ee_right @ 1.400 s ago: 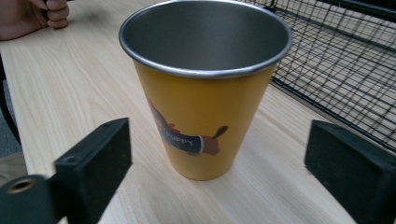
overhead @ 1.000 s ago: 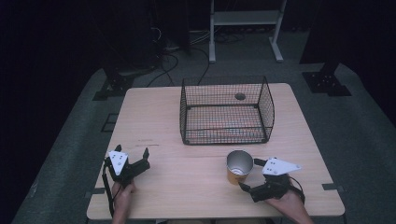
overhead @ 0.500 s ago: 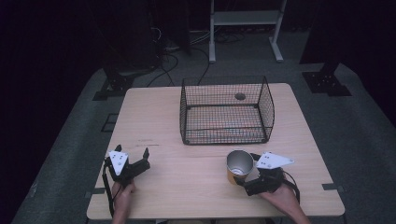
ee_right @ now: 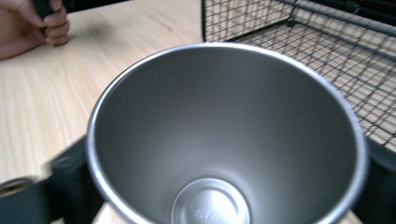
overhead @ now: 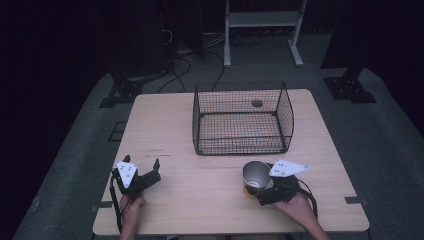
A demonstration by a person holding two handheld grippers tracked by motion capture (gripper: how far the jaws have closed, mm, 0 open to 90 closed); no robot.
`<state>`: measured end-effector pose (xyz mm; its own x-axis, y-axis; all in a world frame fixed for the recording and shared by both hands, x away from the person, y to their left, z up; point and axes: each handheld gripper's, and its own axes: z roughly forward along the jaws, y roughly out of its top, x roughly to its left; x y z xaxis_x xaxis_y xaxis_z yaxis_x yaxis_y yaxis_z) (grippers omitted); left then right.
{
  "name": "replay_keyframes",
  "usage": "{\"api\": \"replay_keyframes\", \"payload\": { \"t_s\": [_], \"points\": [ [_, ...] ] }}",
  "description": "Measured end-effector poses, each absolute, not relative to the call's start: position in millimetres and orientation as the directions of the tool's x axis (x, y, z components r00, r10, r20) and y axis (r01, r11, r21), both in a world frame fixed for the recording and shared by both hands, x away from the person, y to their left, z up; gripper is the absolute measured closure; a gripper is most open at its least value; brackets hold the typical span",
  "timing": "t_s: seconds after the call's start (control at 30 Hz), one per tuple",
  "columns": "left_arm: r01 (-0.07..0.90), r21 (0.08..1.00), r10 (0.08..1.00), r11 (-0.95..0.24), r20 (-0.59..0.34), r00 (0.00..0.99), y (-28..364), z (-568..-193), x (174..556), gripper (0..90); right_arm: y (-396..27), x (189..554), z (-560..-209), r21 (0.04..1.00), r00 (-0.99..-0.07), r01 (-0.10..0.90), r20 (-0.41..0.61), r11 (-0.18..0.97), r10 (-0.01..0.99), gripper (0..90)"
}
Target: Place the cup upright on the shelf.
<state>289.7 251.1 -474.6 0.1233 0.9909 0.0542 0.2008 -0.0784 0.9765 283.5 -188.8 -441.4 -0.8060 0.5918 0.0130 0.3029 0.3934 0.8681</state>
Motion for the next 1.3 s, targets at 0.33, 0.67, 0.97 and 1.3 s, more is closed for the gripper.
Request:
{"api": "replay_keyframes", "payload": {
  "t_s": [0.33,0.67,0.97,1.3],
  "points": [
    [0.201,0.977,0.991,-0.079,0.055,0.123,251.0,-474.6,289.7,0.8,-190.6,283.4,-440.0,0.87,-0.81,0.306,0.025,0.387,0.586,13.1],
    [0.201,0.977,0.991,-0.076,0.053,0.122,250.8,-474.7,290.0,0.8,-201.3,293.5,-422.3,0.868,-0.816,0.341,0.083,0.36,0.573,13.3],
    [0.203,0.976,0.991,-0.077,0.053,0.122,250.6,-474.7,289.9,0.8,-207.7,306.5,-401.0,0.866,-0.833,0.344,0.102,0.364,0.545,13.4],
    [0.207,0.975,0.991,-0.081,0.057,0.119,250.2,-474.8,290.4,0.8,-213.9,334.3,-364.7,0.871,-0.843,0.348,0.128,0.347,0.523,13.4]
  ]
}}
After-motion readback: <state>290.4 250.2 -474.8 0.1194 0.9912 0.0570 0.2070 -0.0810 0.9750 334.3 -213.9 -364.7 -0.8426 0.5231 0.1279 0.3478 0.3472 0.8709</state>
